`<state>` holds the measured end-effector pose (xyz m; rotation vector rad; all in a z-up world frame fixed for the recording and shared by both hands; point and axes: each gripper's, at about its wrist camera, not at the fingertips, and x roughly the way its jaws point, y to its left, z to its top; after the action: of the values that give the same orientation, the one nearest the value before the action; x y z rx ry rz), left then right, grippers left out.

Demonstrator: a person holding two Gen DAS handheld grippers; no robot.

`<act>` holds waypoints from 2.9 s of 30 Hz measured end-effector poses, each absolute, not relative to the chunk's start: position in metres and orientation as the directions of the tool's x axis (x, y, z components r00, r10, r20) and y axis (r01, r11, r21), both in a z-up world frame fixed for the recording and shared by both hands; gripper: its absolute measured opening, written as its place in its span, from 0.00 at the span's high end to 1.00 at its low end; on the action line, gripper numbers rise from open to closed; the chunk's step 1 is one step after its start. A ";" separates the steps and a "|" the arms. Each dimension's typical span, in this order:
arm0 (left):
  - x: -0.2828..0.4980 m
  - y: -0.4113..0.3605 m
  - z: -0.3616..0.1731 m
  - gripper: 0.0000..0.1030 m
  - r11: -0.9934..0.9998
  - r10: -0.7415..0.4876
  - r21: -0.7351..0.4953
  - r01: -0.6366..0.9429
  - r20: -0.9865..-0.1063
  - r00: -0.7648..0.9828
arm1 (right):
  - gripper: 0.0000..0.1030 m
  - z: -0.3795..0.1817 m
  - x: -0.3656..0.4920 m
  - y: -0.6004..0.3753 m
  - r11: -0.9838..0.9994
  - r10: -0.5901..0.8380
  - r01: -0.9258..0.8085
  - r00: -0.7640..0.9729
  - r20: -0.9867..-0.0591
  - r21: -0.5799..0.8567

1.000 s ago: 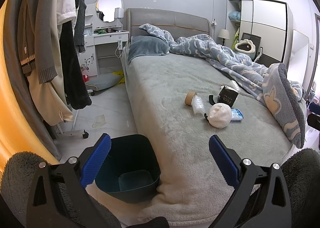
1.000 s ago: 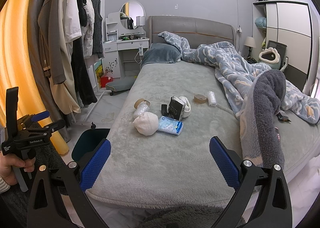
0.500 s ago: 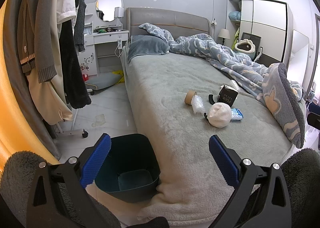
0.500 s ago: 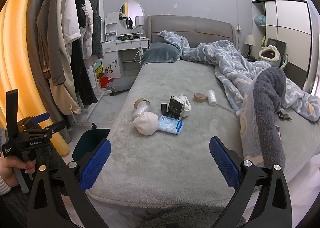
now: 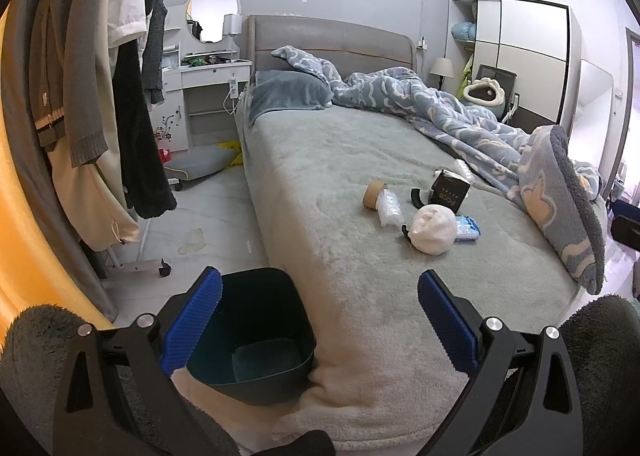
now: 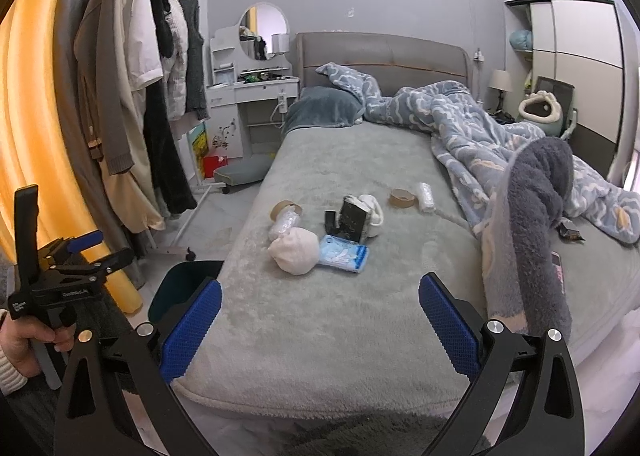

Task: Collect trash
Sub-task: 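Reach the right tool to the black box while the left tool approaches the tissue ball, then grasp the black box with the right tool while the left tool grasps the white tissue ball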

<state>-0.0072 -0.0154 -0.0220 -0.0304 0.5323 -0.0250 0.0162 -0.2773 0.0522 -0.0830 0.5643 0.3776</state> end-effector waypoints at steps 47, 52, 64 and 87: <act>0.168 -0.097 -0.061 0.31 0.823 -0.532 -0.195 0.533 -0.595 0.603 | 0.58 -0.020 0.249 -0.270 0.804 0.440 -0.595 0.603 -0.666 -0.008; 0.178 -0.106 -0.066 0.34 0.807 -0.549 -0.205 0.554 -0.605 0.577 | 0.61 -0.019 0.262 -0.263 0.789 0.455 -0.615 0.599 -0.659 -0.015; 0.198 -0.114 -0.078 0.46 0.786 -0.572 -0.245 0.568 -0.639 0.515 | 0.76 -0.032 0.274 -0.246 0.750 0.465 -0.661 0.551 -0.693 -0.023; 0.201 -0.063 -0.030 0.77 0.791 -0.609 -0.333 0.513 -0.506 0.611 | 0.84 0.047 0.276 -0.220 0.826 0.485 -0.562 0.660 -0.574 0.052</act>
<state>0.2011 -0.0630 -0.0297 -0.1610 0.6429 -0.6503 0.2762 -0.2198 0.0465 -0.1342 0.6091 0.5944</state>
